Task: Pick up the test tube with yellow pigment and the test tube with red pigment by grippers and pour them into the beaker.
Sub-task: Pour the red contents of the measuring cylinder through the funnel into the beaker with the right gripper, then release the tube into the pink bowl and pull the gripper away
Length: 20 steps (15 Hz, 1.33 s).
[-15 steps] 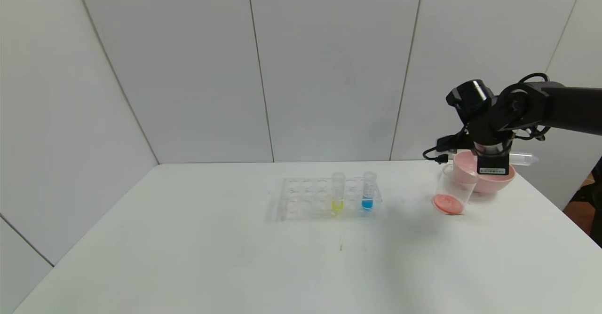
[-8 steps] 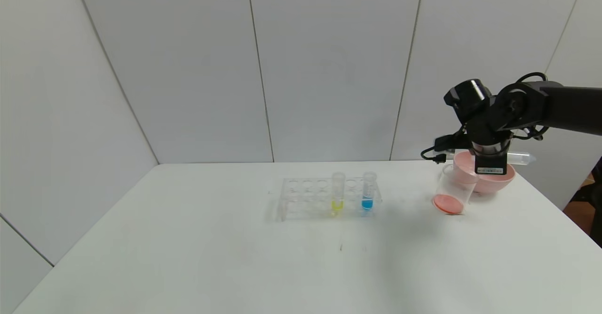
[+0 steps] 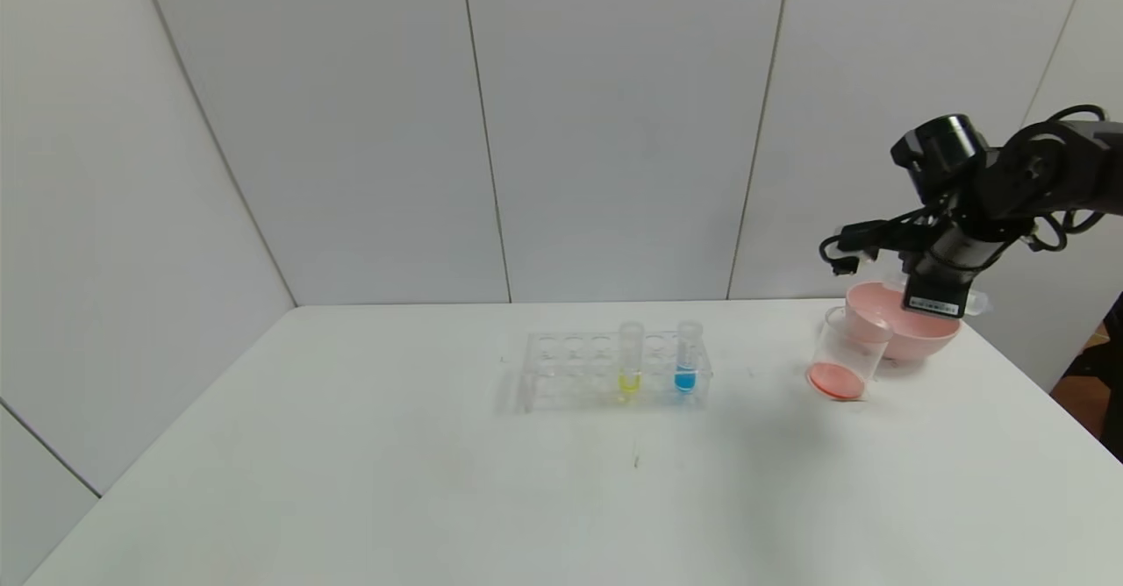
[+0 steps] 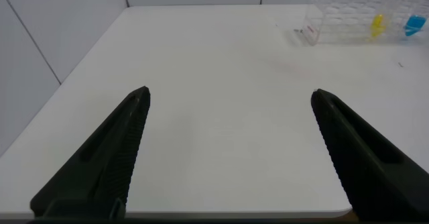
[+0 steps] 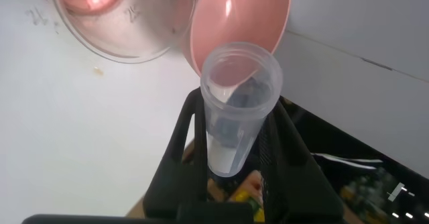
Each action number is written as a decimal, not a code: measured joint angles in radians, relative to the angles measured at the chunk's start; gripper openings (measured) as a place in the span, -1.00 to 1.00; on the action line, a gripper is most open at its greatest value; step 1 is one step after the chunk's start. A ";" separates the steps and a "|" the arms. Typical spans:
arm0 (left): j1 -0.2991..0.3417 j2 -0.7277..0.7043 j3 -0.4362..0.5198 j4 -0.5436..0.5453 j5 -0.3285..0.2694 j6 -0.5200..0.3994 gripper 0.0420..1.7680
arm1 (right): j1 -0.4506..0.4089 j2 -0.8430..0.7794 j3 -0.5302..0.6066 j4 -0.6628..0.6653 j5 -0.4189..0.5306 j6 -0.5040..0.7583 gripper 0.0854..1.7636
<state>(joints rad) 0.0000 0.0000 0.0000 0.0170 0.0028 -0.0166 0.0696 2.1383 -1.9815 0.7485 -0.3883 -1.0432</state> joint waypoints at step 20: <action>0.000 0.000 0.000 0.000 0.000 0.000 0.94 | -0.270 -0.142 0.228 -0.771 0.655 1.004 -0.50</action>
<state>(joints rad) 0.0000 0.0000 0.0000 0.0170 0.0028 -0.0166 -0.2000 1.9960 -1.7538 -0.0223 0.2664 -0.0391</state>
